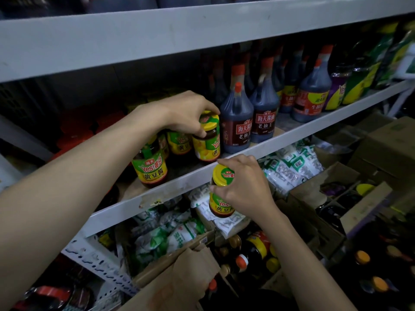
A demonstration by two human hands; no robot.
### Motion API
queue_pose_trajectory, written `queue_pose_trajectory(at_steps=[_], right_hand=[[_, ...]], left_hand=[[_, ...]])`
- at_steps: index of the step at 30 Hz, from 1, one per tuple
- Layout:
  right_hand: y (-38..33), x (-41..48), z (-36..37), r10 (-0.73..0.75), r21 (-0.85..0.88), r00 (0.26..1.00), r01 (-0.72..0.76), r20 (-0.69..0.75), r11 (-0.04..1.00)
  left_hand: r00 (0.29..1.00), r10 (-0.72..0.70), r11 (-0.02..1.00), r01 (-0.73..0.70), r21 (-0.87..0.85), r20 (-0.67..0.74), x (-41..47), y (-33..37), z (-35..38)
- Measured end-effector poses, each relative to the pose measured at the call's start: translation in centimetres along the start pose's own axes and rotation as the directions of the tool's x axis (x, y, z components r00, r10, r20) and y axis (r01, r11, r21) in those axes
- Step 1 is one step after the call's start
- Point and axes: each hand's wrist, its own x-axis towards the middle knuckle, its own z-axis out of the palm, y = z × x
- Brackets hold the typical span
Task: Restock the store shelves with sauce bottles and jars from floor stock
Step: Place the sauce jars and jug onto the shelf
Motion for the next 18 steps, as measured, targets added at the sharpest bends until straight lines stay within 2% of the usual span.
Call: queue_pose_trajectory(at_steps=[3,7,12,14,18], right_hand=[[0.1,0.0,-0.2,-0.013,0.011,1.0,0.013,0.004,1.0],[0.1,0.3,-0.3,-0.013,0.014,1.0,0.013,0.0,1.0],[-0.3,1.1,-0.8,-0.03,0.036,1.0,0.029,0.006,0.999],[-1.0,1.9,-1.5,-0.045,0.068,0.999,0.044,0.019,0.997],[-3.0,4.1,-3.4,-0.023,0.304,0.999,0.014,0.026,0.953]], left_hand=[[1.0,0.018,1.0,-0.018,0.023,-0.017,0.9,0.1,0.5],[0.989,0.064,0.993,-0.048,0.112,-0.135,1.2,0.4,1.2],[0.991,0.026,0.999,-0.023,0.027,-0.13,-0.3,-0.1,1.2],[0.985,0.006,0.999,-0.011,-0.031,-0.175,-1.7,-0.7,0.8],[0.964,-0.056,0.975,-0.004,-0.224,-0.262,-5.5,-1.6,0.0]])
